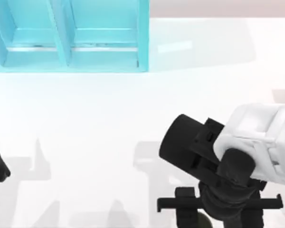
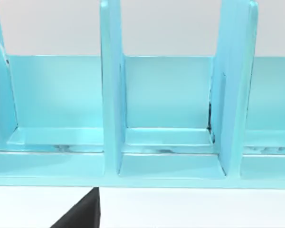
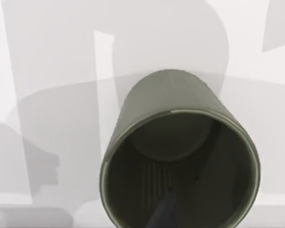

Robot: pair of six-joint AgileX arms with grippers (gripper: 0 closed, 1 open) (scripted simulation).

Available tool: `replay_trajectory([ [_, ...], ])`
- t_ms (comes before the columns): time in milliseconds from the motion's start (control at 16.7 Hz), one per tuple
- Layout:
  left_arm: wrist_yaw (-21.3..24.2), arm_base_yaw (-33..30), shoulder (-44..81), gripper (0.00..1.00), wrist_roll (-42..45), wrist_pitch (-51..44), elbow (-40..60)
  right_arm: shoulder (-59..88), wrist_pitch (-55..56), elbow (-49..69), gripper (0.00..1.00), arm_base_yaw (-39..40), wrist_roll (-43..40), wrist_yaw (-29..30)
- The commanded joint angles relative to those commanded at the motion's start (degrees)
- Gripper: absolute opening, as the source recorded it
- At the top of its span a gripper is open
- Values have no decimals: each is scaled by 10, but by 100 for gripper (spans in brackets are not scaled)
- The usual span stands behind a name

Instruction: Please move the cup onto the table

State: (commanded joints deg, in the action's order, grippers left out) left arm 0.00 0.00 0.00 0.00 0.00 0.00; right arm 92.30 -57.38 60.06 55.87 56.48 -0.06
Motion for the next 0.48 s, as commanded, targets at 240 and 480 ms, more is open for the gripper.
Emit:
replay_trajectory([
  [240,0,0,0,100,0,0,0,0,0,0,100,0,0,0],
  [480,0,0,0,100,0,0,0,0,0,0,100,0,0,0],
])
